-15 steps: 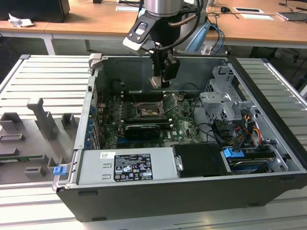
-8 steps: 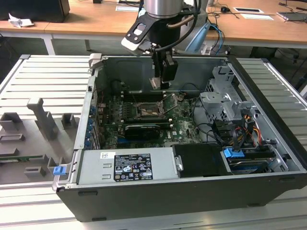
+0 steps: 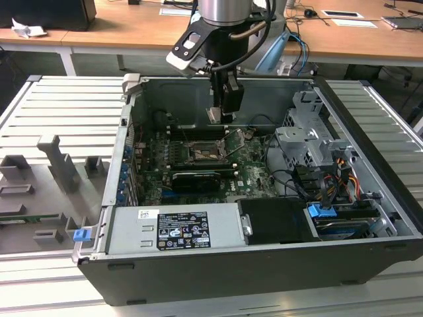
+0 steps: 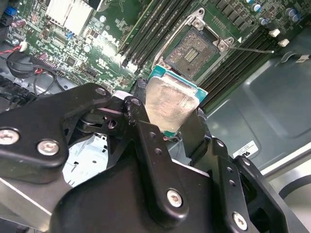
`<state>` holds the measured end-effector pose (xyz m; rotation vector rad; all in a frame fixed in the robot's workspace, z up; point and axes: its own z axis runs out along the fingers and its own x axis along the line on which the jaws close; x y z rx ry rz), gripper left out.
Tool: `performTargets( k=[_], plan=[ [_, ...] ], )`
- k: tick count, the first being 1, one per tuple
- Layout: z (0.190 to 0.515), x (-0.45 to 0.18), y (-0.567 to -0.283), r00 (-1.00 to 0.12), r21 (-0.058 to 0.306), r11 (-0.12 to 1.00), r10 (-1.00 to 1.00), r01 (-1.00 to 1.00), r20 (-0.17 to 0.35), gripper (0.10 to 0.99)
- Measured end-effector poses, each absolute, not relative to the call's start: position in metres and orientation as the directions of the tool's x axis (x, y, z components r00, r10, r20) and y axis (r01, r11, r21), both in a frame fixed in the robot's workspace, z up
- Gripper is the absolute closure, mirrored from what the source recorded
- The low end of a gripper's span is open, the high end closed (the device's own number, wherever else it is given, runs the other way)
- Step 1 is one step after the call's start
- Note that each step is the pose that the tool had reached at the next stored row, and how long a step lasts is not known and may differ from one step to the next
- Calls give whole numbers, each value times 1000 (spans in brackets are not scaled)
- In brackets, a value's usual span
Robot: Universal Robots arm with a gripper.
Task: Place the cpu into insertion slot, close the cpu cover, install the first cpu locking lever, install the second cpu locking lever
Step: 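Place the cpu into insertion slot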
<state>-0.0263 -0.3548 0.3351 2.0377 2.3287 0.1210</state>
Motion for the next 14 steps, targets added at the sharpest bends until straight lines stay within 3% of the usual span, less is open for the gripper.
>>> performTargets(
  k=[14],
  plan=[
    [332,-26,-355,-74,88,72,997,993,18,557]
  ],
)
